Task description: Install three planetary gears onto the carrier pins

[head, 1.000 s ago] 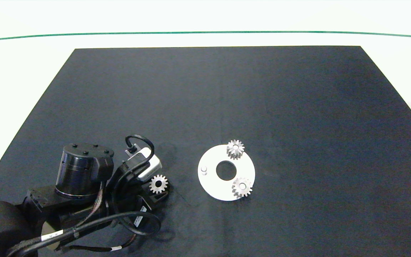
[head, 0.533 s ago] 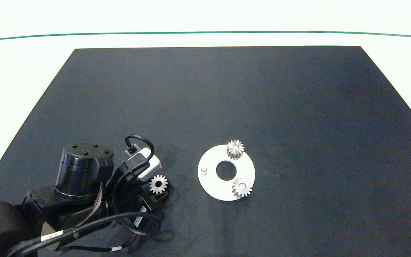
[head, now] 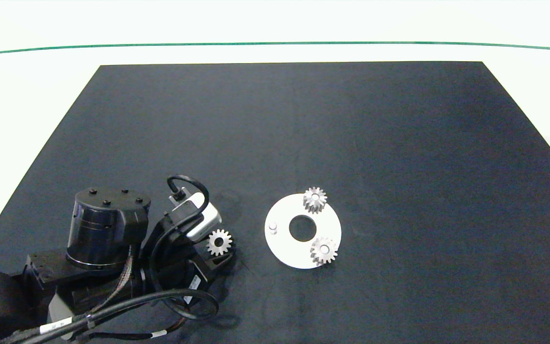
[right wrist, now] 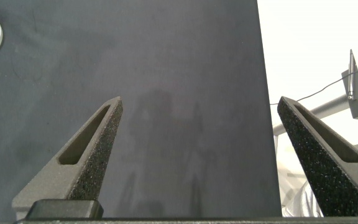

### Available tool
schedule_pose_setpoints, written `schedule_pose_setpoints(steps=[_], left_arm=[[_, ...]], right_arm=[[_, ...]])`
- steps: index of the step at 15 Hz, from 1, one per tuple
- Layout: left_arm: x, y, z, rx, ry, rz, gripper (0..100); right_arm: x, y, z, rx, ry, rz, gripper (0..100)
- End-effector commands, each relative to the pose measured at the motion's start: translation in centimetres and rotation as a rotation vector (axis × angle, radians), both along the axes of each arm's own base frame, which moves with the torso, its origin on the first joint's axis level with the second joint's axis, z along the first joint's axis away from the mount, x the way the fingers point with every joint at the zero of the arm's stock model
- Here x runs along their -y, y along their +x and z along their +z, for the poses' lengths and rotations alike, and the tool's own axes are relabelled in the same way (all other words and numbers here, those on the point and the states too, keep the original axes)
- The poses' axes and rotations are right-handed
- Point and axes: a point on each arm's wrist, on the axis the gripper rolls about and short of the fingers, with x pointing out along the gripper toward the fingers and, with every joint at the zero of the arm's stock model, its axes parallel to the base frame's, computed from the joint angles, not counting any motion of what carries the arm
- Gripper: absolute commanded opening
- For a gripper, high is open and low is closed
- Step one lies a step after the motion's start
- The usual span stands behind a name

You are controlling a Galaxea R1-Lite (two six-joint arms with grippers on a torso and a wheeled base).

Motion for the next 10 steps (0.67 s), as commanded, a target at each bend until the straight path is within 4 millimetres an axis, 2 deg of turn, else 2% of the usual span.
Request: schedule_pose_setpoints(steps=[1,6,10], left_arm=[[1.4,-0.7,1.6,0.063,-0.027,-0.034,7],[3.4,-1.1,2.6,0.059,0.004,-0.061,7],[4.1,-0.5,3.1,0.067,-0.003,-0.067,7]], right_arm=[[0.0,0.1,0.0,-0.006,-0.004,-0.002,100],[0.0,0.1,0.0,-0.008,-0.006,-0.002,100],[0.0,0.1,0.0,-0.008,-0.007,-0.004,100]])
